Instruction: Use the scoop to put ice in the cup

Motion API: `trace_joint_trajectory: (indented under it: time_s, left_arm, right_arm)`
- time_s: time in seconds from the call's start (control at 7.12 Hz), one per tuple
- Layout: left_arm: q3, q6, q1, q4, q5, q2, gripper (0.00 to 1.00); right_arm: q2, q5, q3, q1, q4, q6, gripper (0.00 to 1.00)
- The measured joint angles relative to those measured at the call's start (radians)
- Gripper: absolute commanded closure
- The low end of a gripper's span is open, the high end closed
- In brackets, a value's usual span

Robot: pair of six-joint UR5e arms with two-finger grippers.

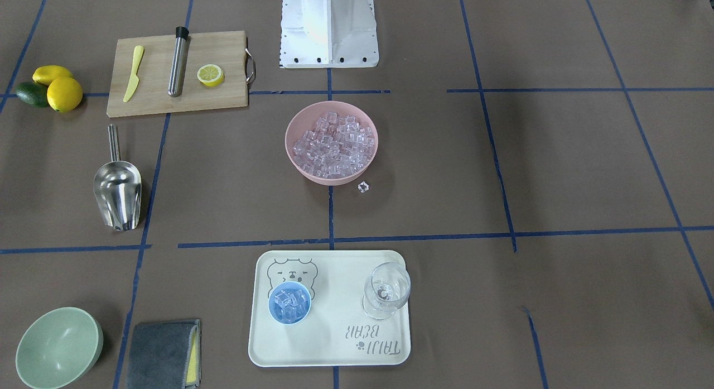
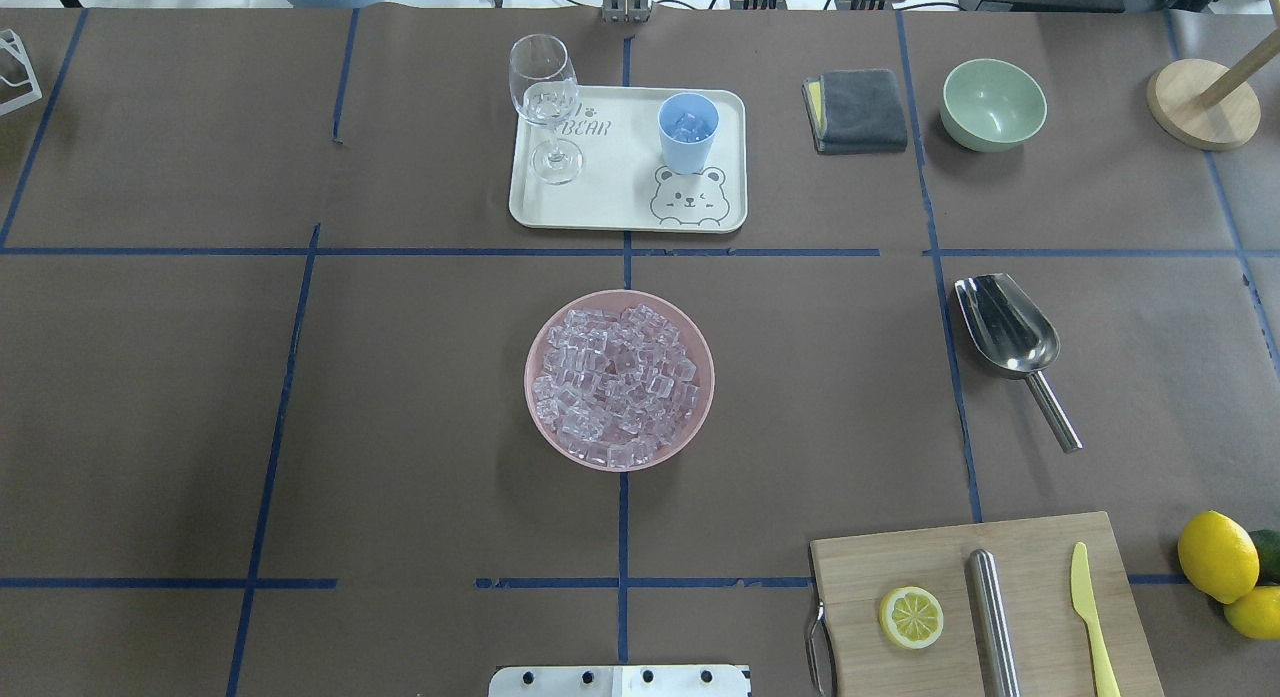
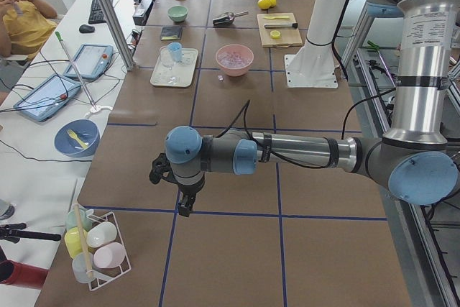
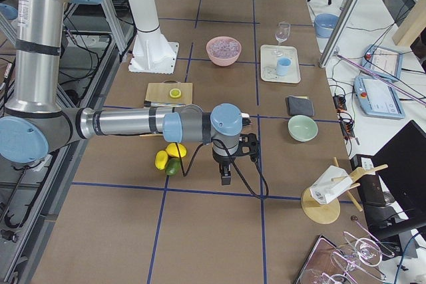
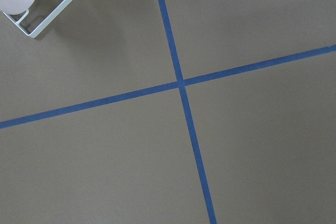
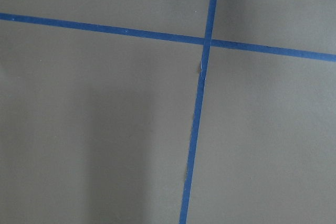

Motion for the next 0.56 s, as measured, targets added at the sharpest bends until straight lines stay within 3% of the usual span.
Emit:
trace_joint_trajectory:
  time_s: [0.56]
  left_arm:
    - [-0.014, 0.0, -0.001, -0.001, 0.0, -0.002, 0.0]
  right_arm:
    - [0.001, 0.0, 0.0, 0.0, 0.0, -0.005, 0.0]
